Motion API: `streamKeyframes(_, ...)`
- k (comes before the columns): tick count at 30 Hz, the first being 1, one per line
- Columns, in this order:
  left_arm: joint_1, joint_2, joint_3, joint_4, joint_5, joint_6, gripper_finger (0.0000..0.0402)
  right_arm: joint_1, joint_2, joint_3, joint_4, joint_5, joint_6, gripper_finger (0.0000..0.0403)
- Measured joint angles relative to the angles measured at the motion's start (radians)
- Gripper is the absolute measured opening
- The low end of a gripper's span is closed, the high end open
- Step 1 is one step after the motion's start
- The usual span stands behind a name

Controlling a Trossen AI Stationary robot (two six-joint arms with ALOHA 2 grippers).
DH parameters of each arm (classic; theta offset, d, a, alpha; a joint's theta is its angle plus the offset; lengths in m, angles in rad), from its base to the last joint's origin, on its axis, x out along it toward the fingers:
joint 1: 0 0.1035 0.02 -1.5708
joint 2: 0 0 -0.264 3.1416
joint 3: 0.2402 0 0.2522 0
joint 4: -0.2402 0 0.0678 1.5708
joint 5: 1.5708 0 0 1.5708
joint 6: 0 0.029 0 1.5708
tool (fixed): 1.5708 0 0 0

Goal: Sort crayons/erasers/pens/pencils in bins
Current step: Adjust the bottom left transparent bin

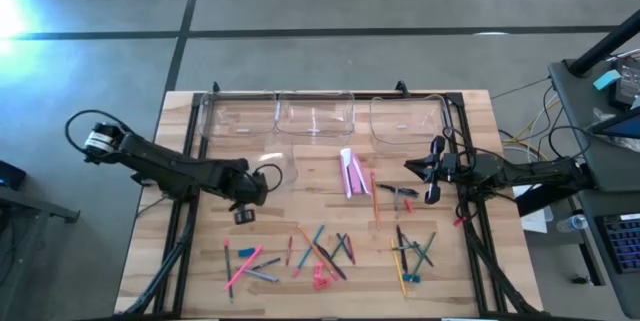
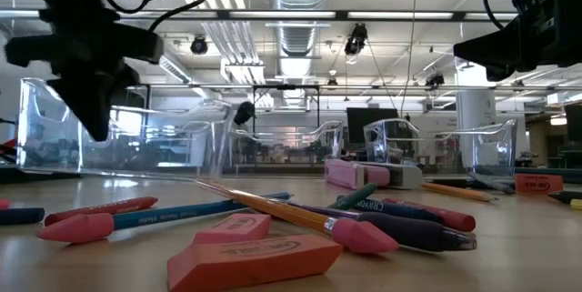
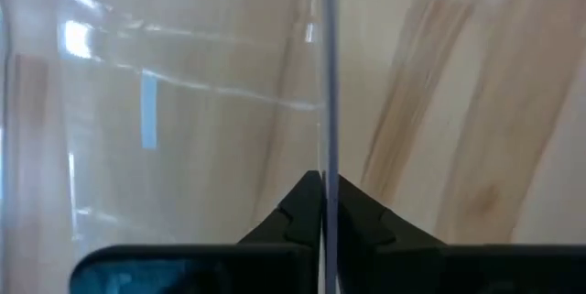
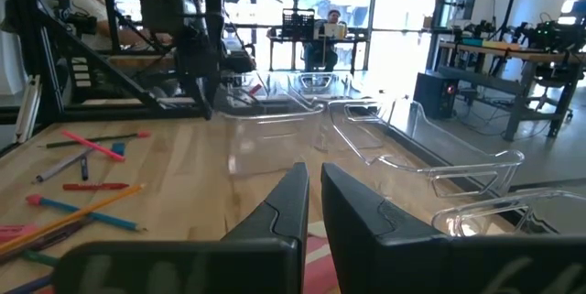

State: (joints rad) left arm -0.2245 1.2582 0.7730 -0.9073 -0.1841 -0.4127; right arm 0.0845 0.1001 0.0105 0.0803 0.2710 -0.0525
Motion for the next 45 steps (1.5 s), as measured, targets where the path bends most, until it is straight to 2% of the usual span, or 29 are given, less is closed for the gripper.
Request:
streamKeyframes(6, 0.000, -0.088, -0.079, -0.024, -0.005, 0.124, 0.0000, 0.000, 0.000, 0.000, 0.000, 0.000, 0.000, 0.0027)
streamKeyframes(15, 0.015, -0.140, -0.088, -0.018, -0.007, 0.135, 0.0000, 0.000, 0.000, 0.000, 0.000, 0.000, 0.000, 0.0027)
streamKeyframes(32, 0.068, -0.020, -0.099, 0.043, -0.010, 0.131, 0.0001, 0.000, 0.000, 0.000, 0.000, 0.000, 0.000, 0.0027)
streamKeyframes(36, 0.068, -0.028, -0.108, 0.029, -0.009, 0.126, 0.0030, 0.000, 0.000, 0.000, 0.000, 0.000, 0.000, 0.0027)
streamKeyframes(45, 0.068, -0.107, -0.076, 0.022, -0.049, 0.079, 0.0145, 0.000, 0.000, 0.000, 0.000, 0.000, 0.000, 0.0027)
